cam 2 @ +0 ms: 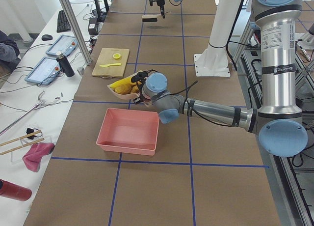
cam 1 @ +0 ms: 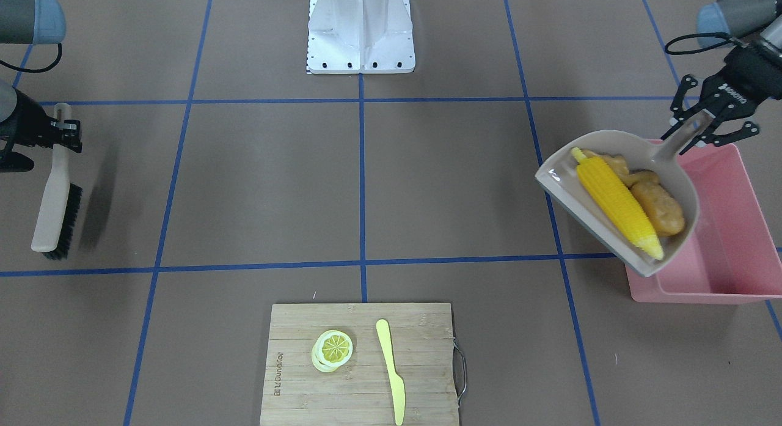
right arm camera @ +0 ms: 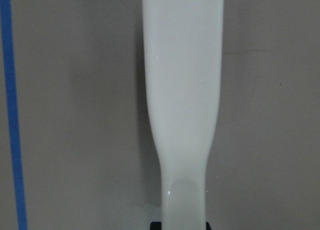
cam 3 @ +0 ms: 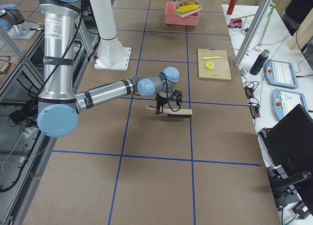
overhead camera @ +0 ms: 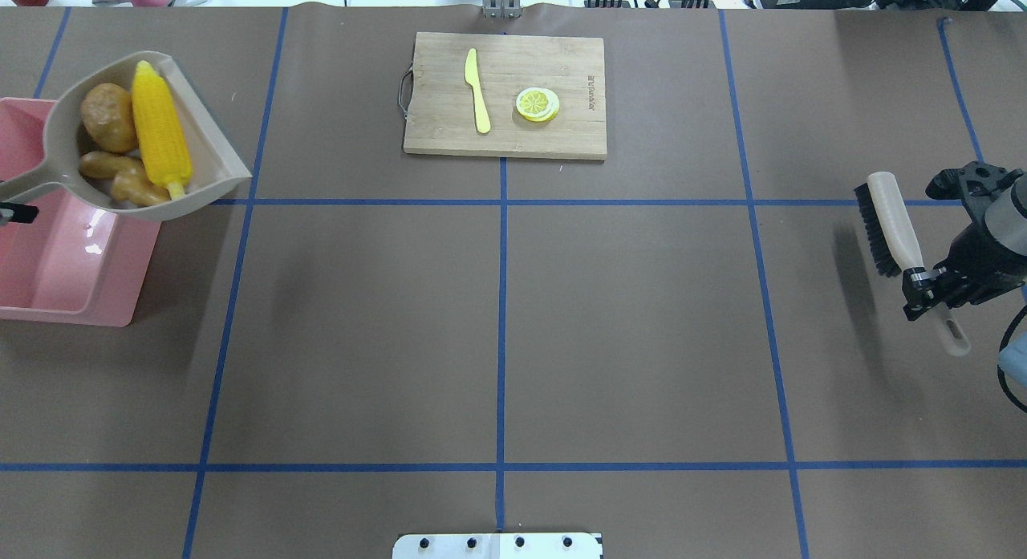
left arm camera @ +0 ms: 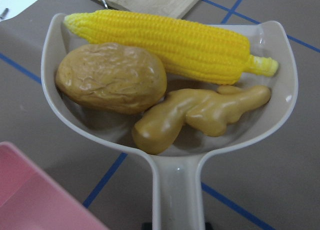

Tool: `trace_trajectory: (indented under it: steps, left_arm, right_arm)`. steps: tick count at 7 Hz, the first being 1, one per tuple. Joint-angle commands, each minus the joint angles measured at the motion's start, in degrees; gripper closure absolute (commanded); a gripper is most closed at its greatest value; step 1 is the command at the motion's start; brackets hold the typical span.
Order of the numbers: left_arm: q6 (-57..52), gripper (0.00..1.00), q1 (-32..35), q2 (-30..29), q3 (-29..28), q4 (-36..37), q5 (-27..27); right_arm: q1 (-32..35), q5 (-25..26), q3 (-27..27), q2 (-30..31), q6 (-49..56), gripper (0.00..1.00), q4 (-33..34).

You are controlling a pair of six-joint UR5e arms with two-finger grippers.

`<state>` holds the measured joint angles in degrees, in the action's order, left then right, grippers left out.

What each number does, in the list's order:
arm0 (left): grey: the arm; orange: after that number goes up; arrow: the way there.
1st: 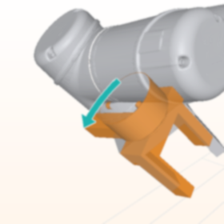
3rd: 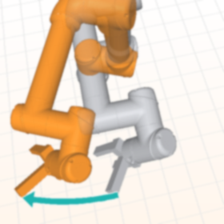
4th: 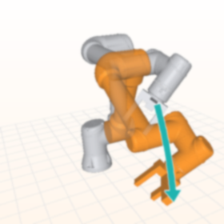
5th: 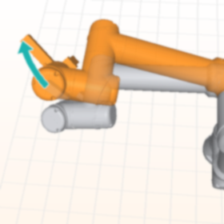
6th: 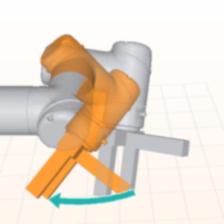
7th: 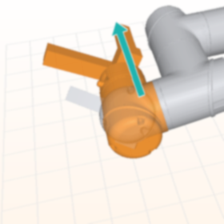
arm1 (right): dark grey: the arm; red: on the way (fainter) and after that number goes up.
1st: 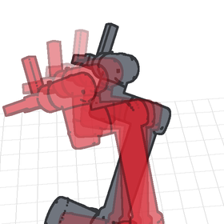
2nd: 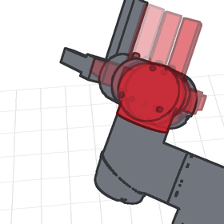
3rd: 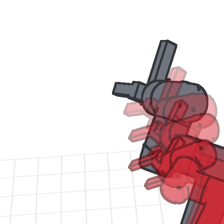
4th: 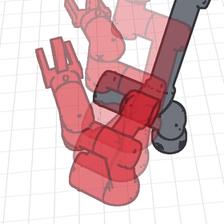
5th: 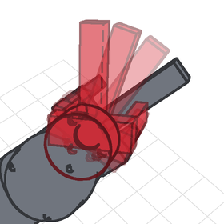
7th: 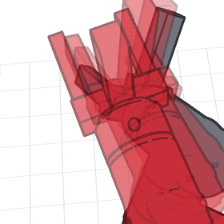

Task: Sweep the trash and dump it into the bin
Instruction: 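Lift the dustpan over the pink bin with the left gripper while the right withdraws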

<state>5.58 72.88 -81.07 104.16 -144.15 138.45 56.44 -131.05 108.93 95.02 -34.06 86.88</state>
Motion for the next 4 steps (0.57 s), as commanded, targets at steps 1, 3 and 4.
trace_trajectory:
  steps: [1,3,4]
  left_arm:
    - [-0.6,1.00,11.3,6.9,-0.6,0.3,6.3]
    - [-1.5,1.00,14.0,11.1,-1.3,1.2,9.1]
    - [-4.7,1.00,14.1,13.0,-0.8,4.7,9.0]
  right_arm:
    - [-0.1,0.7,-3.4,1.7,-0.4,1.00,-7.4]
    - [-0.3,0.6,-6.3,0.8,-0.3,1.00,-9.2]
    - [-0.4,0.4,-7.8,-0.4,-0.3,1.00,-9.2]
